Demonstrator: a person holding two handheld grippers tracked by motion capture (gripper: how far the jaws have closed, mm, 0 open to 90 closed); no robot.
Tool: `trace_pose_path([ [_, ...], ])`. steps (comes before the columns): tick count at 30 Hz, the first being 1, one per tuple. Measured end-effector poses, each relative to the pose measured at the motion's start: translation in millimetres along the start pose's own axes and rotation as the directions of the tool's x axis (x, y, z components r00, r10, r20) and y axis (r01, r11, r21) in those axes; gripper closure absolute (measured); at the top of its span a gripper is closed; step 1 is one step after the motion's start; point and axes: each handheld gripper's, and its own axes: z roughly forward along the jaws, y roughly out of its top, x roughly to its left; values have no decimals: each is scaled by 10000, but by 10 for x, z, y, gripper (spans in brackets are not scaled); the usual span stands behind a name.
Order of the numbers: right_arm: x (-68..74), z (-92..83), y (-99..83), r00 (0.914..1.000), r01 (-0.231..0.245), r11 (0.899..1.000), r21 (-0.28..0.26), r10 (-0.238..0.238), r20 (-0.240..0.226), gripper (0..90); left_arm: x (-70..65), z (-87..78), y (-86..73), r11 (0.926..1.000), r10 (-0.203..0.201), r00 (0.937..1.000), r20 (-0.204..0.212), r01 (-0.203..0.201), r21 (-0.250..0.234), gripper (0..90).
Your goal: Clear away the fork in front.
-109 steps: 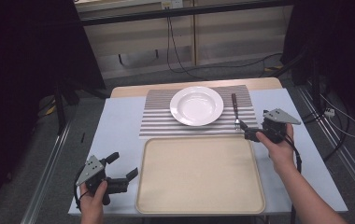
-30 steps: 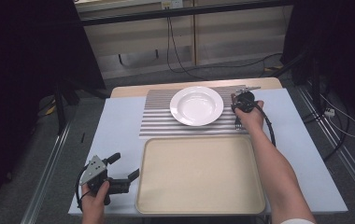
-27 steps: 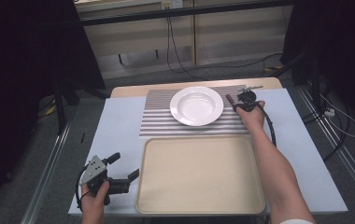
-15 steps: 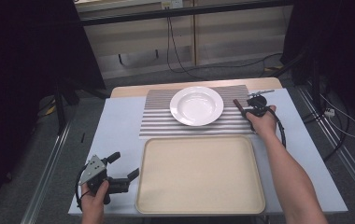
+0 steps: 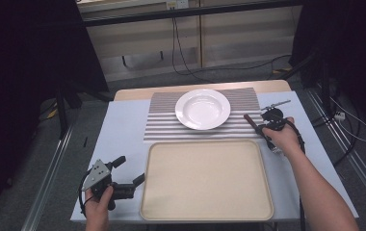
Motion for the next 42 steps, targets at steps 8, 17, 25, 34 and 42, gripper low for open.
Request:
trace_pose_path([
  [8,21,17,82,9996,233,9977,630,-244,161,762,-16,-4,0,10000,-50,10000,32,50,6,21],
  [17,110,39,151,9947,703,9908,1153,-783,664,758,-26,-15,12,9999,-82,9999,100,83,-66,21],
  [25,122,53,189,9955,392,9893,1405,-507,795,758,-43,1,30,9999,-58,9999,127,59,-101,21],
  [34,155,80,251,9933,271,9820,1870,-475,1055,758,-65,7,53,9999,92,9999,143,-91,-60,21],
  [42,77,85,240,9982,59,9852,1714,-161,585,765,-59,12,45,9999,-1,9998,184,3,-117,21],
])
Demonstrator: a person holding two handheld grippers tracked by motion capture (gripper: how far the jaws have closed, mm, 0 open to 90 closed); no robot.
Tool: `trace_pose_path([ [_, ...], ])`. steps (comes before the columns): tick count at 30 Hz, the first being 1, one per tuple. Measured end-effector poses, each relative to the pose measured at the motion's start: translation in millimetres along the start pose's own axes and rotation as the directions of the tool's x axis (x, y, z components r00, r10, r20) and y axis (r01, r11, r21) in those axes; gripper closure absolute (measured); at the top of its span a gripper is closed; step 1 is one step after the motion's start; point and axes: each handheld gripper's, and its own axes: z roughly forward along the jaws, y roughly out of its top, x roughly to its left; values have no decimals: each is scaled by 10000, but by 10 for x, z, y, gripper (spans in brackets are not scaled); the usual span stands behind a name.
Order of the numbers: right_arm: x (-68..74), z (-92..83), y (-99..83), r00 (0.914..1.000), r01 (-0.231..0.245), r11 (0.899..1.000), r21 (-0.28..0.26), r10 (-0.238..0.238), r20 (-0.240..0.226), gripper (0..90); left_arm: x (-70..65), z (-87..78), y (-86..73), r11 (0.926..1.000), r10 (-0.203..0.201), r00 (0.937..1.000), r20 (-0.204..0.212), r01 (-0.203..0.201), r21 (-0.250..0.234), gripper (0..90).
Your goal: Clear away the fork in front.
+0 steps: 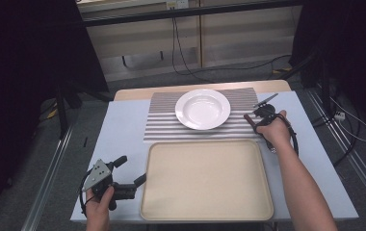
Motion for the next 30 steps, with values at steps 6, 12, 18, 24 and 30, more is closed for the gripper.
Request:
trace_pose_path([
  [6,35,6,48,9995,196,9993,324,-203,239,770,1,33,7,10000,-23,10000,60,22,74,21],
  [12,32,8,67,9995,198,9987,478,-209,219,775,-13,29,2,10000,-55,9999,97,54,55,21],
  [18,23,7,75,9998,132,9986,516,-141,170,777,10,43,3,9999,-143,9999,12,143,-48,21],
  [24,-6,-9,19,9999,-146,9998,100,147,-55,779,25,69,5,9996,-250,9997,-16,249,-92,21],
  [30,-47,-27,-21,9986,-386,9991,-201,379,-357,780,35,96,1,9993,-357,9994,40,357,-106,21],
])
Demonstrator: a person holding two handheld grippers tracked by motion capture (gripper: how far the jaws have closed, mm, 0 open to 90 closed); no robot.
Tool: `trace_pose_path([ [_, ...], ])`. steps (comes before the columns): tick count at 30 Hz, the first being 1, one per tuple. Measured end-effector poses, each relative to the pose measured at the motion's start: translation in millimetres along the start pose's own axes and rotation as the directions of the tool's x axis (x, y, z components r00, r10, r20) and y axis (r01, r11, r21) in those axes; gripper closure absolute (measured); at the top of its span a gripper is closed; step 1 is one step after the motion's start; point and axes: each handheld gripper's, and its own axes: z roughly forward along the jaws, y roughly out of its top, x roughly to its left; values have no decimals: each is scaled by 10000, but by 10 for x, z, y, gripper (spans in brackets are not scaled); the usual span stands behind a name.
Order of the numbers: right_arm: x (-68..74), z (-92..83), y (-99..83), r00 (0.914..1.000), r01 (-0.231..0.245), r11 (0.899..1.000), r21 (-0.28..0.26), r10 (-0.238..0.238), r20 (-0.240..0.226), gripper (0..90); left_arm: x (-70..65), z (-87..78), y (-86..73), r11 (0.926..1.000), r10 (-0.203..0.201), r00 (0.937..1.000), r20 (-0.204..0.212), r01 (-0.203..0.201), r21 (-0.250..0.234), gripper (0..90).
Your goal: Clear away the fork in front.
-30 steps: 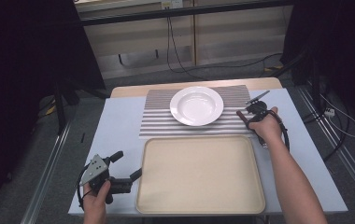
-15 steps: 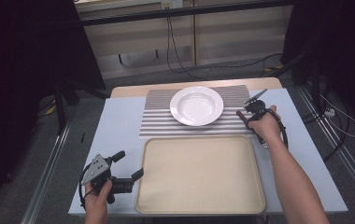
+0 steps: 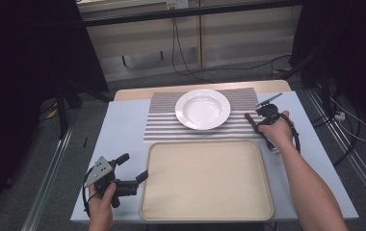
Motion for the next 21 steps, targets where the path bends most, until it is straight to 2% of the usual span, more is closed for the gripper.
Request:
trace_pose_path([
  [4,-8,-23,-22,9998,85,9991,-414,-93,-202,780,-10,-7,-6,10000,27,10000,-1,-27,27,21],
  [7,-5,-73,-24,9992,139,9946,-1028,-178,-370,780,-20,-20,-15,10000,-1,10000,-26,1,48,21],
  [9,-4,-89,-20,9989,192,9938,-1098,-237,-403,780,-21,-25,-21,10000,4,10000,-44,-3,79,21],
  [12,-17,-138,-19,9978,19,9871,-1598,-125,-652,780,-21,-41,-29,9999,44,10000,-78,-43,130,21],
  [16,-8,-176,-15,9975,135,9809,-1938,-267,-658,780,-22,-57,-34,9999,3,10000,-79,-2,130,21],
  [17,2,-206,-21,9973,52,9750,-2223,-215,-706,780,-17,-59,-38,9999,31,10000,-74,-30,115,21],
  [21,21,-234,-31,9968,128,9679,-2512,-320,-726,780,-11,-63,-47,9999,1,10000,-86,0,148,21],
])
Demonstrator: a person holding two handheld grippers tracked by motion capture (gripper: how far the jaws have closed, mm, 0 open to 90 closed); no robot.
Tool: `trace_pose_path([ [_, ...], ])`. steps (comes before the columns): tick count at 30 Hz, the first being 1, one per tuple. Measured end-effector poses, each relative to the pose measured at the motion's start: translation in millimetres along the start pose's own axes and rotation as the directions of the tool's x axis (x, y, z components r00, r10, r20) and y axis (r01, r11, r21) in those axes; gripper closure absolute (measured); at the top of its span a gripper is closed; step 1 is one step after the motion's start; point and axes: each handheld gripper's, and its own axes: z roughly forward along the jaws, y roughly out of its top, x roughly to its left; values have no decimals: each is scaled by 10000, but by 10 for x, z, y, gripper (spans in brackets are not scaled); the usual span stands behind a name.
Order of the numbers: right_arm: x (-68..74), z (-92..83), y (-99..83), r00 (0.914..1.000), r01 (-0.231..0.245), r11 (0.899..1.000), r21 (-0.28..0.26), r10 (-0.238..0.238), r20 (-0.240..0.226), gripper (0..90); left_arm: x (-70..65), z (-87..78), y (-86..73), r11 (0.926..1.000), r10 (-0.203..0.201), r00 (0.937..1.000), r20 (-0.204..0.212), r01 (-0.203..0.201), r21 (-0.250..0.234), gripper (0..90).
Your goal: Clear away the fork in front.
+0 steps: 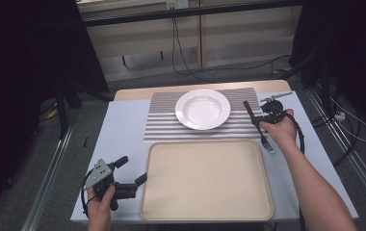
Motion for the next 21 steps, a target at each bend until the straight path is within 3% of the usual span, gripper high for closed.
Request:
trace_pose_path([
  [12,-11,-40,-16,9995,-261,9990,-357,254,-199,780,-4,21,2,10000,11,10000,20,-12,28,21],
  [21,-28,-59,-11,9992,-323,9990,-298,316,-250,780,-9,29,3,9999,76,10000,57,-77,113,21],
])
